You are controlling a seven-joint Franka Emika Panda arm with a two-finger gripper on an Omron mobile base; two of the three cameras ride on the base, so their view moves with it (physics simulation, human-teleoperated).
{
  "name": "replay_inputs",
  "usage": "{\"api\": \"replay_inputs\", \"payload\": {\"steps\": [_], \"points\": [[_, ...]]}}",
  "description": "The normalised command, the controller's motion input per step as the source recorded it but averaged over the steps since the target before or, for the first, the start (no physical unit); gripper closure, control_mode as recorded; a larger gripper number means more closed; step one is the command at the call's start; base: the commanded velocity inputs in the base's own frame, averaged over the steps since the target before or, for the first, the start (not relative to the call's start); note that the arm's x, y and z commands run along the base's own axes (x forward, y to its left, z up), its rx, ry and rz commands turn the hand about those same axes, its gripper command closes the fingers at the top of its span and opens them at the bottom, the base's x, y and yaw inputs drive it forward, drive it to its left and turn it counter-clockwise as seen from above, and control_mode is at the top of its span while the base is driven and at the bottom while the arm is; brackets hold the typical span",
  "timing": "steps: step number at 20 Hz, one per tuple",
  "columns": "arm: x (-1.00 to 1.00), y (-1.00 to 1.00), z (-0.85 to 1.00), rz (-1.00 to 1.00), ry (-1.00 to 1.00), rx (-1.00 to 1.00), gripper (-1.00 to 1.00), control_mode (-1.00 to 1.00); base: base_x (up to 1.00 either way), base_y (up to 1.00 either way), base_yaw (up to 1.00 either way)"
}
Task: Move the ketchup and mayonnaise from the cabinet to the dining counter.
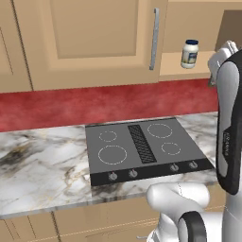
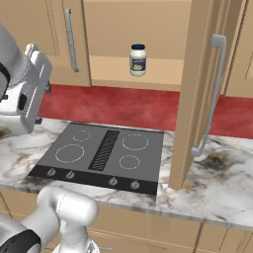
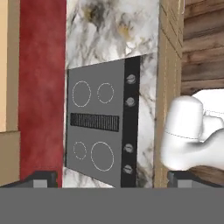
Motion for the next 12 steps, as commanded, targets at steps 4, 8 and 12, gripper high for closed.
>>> {"api": "replay_inputs", "payload": {"steps": [4, 8, 12], "points": [[0.0, 0.27, 0.0, 0.44, -0.27, -0.34, -1.0, -1.0, 0.0, 0.0, 0.0], [0.0, 0.11, 0.03, 0.44, -0.24, -0.26, -1.0, -1.0, 0.0, 0.0, 0.0], [0.04, 0.06, 0.15, 0.4, -0.23, -0.16, -1.0, -1.0, 0.0, 0.0, 0.0]]}}
